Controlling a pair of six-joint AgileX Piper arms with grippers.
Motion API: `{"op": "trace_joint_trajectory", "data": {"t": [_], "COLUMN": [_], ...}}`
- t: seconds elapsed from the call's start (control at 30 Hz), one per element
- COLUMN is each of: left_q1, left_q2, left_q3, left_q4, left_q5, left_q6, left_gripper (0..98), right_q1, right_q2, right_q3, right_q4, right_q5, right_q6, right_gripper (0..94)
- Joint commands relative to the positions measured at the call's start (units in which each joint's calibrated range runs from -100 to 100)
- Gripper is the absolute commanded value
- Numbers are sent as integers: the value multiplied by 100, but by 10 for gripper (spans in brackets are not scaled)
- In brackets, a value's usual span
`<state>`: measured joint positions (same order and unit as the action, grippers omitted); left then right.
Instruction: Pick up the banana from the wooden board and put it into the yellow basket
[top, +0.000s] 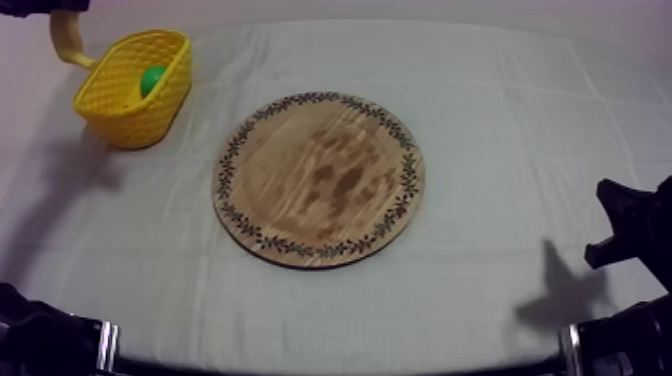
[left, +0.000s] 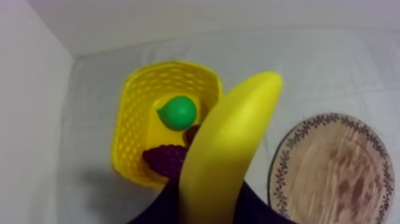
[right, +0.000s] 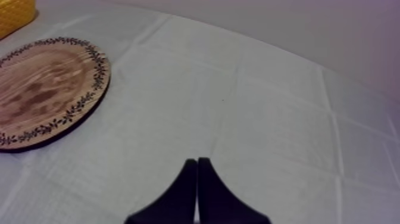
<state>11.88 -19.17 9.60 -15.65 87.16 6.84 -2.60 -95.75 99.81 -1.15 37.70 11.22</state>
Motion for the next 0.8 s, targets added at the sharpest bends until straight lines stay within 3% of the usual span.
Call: {"op": "trace_joint_trajectory", "data": {"t": [0.0,0.77], "left_q1": [-138,-939], "left_q2": [193,2743], "left_q3": [-255,-1829], "left_q4": [3,27], "left_q5": [3,-887], "left_q6": [-21,-131], "left_gripper": [168,164], "right_q1": [0,0], "right_q2": [0,0], "right_q3": [-3,-3], "right_q4": [0,0], "right_q5": [-4,-4], "right_q6": [-1,-1], "right_gripper": [3,3]}}
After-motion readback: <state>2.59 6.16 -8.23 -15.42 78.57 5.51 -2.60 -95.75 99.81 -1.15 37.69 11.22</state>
